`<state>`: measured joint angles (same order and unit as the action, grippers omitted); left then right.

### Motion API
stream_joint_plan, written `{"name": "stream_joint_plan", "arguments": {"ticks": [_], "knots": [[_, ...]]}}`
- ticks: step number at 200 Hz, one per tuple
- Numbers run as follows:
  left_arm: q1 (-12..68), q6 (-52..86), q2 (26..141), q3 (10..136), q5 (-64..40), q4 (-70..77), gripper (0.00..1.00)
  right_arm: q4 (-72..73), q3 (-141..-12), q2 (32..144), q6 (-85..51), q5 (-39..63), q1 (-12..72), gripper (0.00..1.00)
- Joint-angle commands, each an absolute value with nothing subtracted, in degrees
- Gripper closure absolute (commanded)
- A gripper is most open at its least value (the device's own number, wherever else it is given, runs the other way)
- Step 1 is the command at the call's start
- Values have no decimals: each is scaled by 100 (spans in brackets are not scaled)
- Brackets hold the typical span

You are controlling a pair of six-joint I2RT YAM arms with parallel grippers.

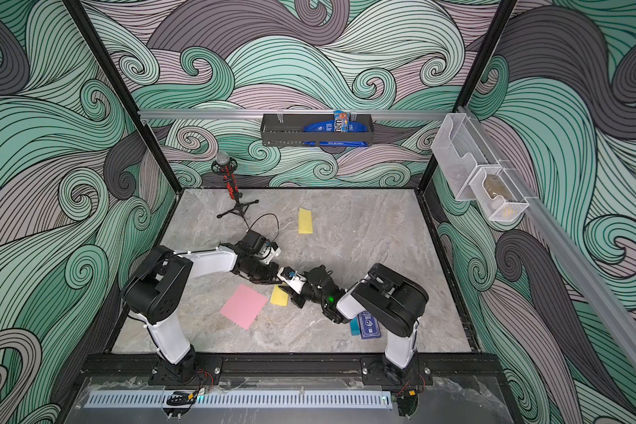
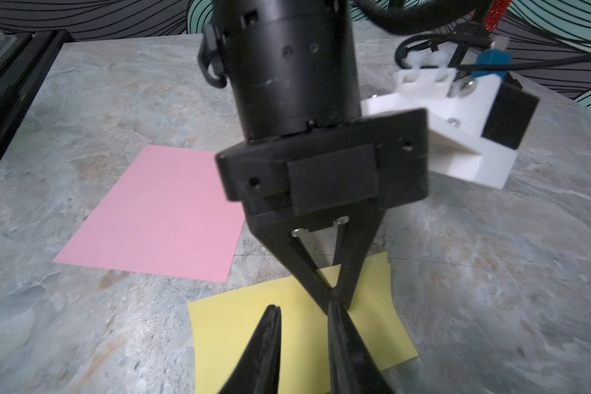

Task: Fold the square paper along the opposite sides
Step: Smooth out the paper at the center of the board.

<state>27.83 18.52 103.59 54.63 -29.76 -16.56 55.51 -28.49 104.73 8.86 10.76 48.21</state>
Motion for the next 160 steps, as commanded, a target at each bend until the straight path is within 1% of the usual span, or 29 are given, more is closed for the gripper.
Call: {"name": "stream_joint_plan", "arguments": {"ticks": [1,47,66,76,88,123,160], "knots": [[2812,1814,10277,5353,-2839,-1872,100,5283,-2926,10697,1005,1230,4833,74],[2808,1817,10301,5383,-2839,-1880,100,5072,-2827,10789,1072,1213,4865,74],[2804,1808,10335,5407,-2848,-1889,85,5002,-2788,10776,1090,1196,4869,74],[2811,1810,10347,5422,-2854,-1890,82,4985,-2771,10775,1096,1193,4877,74],[2805,1803,10361,5427,-2872,-1879,80,4975,-2758,10758,1099,1188,4885,74],[2812,1800,10467,5506,-2907,-1886,80,4940,-2738,10731,1125,1196,4922,74],[2805,1793,10538,5570,-2874,-1902,86,4913,-2691,10683,1129,1198,4950,74]]}}
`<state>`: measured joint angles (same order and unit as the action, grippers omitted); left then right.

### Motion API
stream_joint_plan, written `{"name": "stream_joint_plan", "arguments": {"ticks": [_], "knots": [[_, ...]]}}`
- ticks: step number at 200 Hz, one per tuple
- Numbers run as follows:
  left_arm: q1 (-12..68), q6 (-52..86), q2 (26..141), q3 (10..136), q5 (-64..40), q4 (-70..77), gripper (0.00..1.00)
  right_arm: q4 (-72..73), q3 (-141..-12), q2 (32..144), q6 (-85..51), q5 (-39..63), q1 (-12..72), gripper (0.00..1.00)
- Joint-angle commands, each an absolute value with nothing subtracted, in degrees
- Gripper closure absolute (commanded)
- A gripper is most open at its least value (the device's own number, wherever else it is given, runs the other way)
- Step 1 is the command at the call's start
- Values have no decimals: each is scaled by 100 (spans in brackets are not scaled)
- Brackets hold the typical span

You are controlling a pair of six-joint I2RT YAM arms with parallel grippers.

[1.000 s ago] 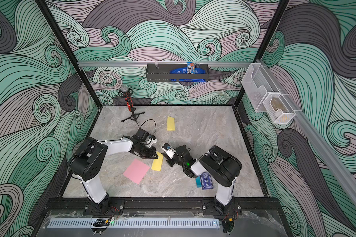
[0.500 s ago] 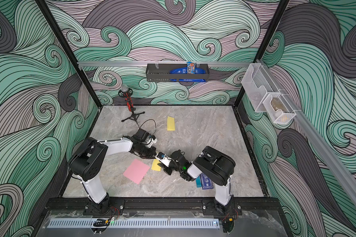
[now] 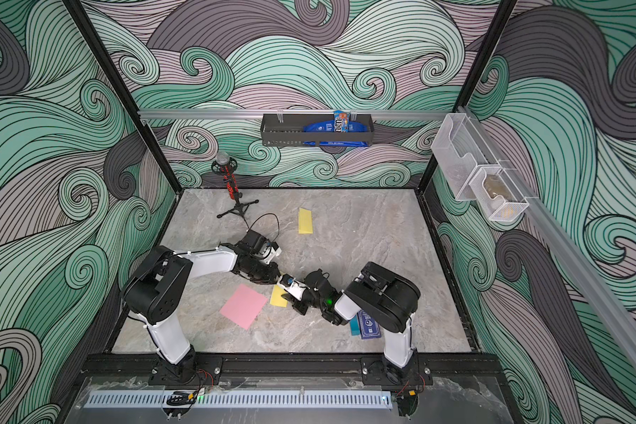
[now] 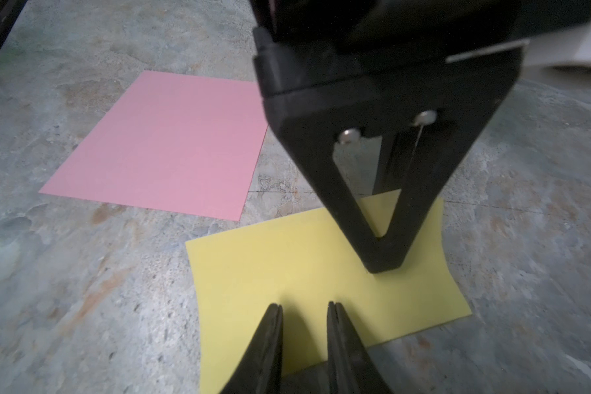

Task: Fold the square paper along the opposite sides
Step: Smooth out the paper at the center of the board.

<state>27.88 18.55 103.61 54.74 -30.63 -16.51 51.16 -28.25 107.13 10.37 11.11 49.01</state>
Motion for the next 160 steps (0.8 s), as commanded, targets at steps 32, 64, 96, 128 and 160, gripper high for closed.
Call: {"name": "stream_joint_plan", "arguments": {"ticks": [32,64,96,128,160], "knots": [[2803,1784,10595,5615,-2839,-1916,95,4896,-2659,10645,1150,1213,4966,74],[2798,1770,10633,5634,-2791,-1942,100,4788,-2657,10611,1204,1215,4984,74],[2780,1775,10634,5634,-2744,-1941,100,4627,-2569,10552,1196,1089,5086,74],[2780,1779,10652,5643,-2760,-1941,100,4500,-2354,10438,1041,910,5234,76],[2785,1775,10645,5643,-2769,-1946,100,4524,-2087,10365,826,764,5395,79]]}}
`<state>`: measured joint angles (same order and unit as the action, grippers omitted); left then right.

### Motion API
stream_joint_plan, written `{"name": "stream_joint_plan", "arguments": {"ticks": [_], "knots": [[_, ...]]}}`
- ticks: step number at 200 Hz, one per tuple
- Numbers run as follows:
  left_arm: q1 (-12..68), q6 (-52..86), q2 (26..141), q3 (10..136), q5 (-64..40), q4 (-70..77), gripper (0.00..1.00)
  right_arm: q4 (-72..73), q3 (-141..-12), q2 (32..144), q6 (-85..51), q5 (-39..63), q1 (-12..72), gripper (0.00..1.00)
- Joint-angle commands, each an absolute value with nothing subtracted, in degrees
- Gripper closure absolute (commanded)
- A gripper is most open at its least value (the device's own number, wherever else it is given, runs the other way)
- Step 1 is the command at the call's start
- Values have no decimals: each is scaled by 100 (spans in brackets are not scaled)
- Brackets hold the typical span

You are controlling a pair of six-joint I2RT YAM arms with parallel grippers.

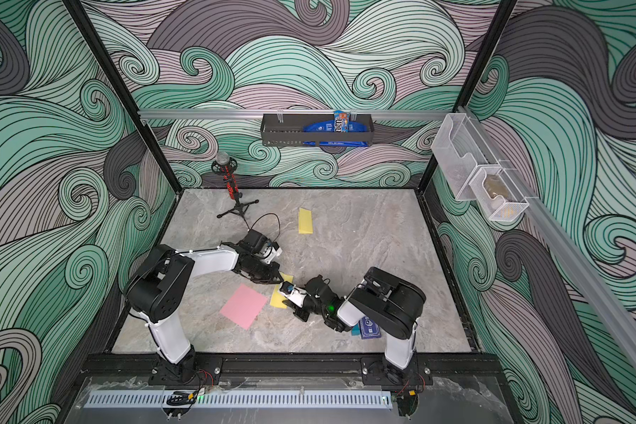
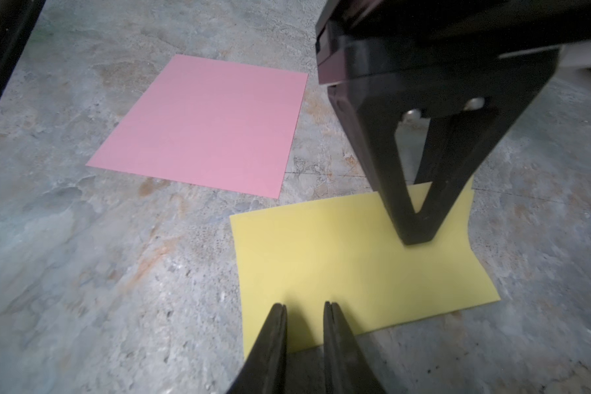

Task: Fold the square paper along the opposite sides
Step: Smooth out the paper at the center of the board.

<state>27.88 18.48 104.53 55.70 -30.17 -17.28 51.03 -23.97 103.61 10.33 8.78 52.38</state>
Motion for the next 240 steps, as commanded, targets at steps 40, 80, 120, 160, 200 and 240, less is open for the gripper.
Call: {"name": "stream_joint_plan", "arguments": {"ticks": [40,80,120,160,200,240], "knots": [[2785,1768,10600,5625,-2782,-1949,100,4445,-1965,10327,661,566,5613,80],[2782,1773,10539,5599,-2812,-1942,100,4214,-1904,10063,615,354,5839,81],[2794,1784,10527,5572,-2847,-1918,100,4636,-1771,9067,628,559,5775,79],[2795,1802,10486,5501,-2887,-1885,100,6906,-1745,9512,35,351,5045,80],[2782,1852,10545,5520,-2881,-1892,100,6387,-2720,10402,369,51,4733,82],[2777,1861,10612,5551,-2883,-1913,100,6437,-3050,11117,712,-4,4648,87]]}}
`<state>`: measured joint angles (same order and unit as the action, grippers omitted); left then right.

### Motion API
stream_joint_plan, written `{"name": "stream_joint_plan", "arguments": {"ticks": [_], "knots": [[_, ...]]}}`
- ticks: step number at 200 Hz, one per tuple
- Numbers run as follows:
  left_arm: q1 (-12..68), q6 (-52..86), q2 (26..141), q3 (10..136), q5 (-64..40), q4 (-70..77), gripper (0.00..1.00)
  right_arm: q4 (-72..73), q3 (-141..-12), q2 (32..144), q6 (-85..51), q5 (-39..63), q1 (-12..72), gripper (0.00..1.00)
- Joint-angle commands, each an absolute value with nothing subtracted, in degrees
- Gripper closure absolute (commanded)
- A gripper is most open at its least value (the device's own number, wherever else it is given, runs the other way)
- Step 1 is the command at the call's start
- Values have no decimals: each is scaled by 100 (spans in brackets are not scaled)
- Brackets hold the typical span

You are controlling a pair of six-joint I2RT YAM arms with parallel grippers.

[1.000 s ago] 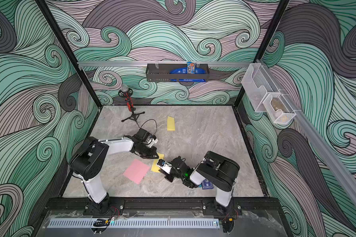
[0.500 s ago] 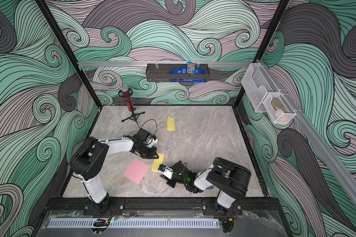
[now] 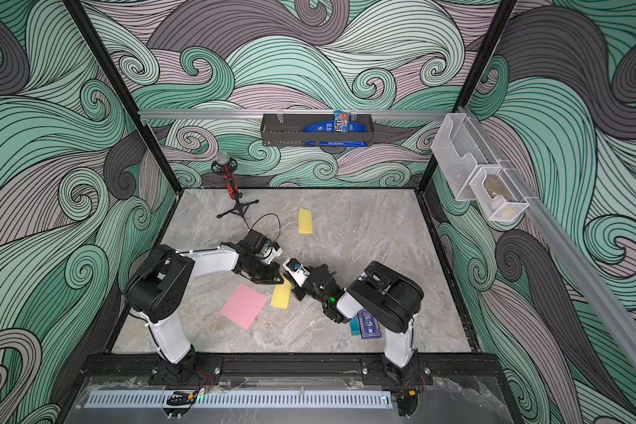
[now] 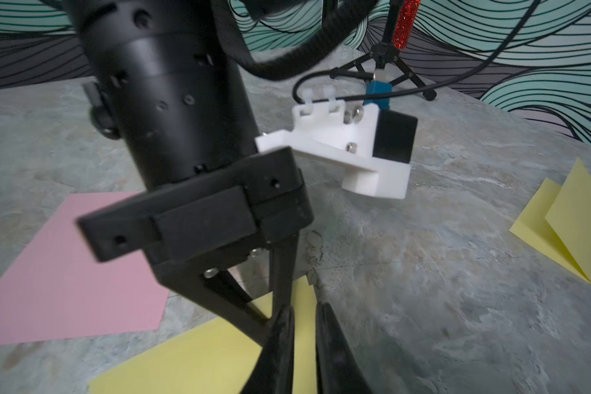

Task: Fold the square paper along the opposite sides
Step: Smooth out the paper at the center of the board.

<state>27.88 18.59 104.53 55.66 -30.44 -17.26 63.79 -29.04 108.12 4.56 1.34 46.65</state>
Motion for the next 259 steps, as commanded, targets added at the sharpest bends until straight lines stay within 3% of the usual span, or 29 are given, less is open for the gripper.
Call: {"name": "stream_joint_plan", "arguments": {"ticks": [1,171,219,259], "knots": [[2777,1858,10610,5553,-2878,-1915,100,6431,-3059,11122,721,-2,4649,87],[2774,1881,10624,5528,-2848,-1903,100,5397,-2992,11333,774,-727,4454,91],[2769,1883,10600,5521,-2856,-1907,100,5166,-3043,10959,744,-393,4298,91],[2776,1897,10607,5528,-2856,-1894,100,5793,-2911,10429,689,302,4496,89]]}}
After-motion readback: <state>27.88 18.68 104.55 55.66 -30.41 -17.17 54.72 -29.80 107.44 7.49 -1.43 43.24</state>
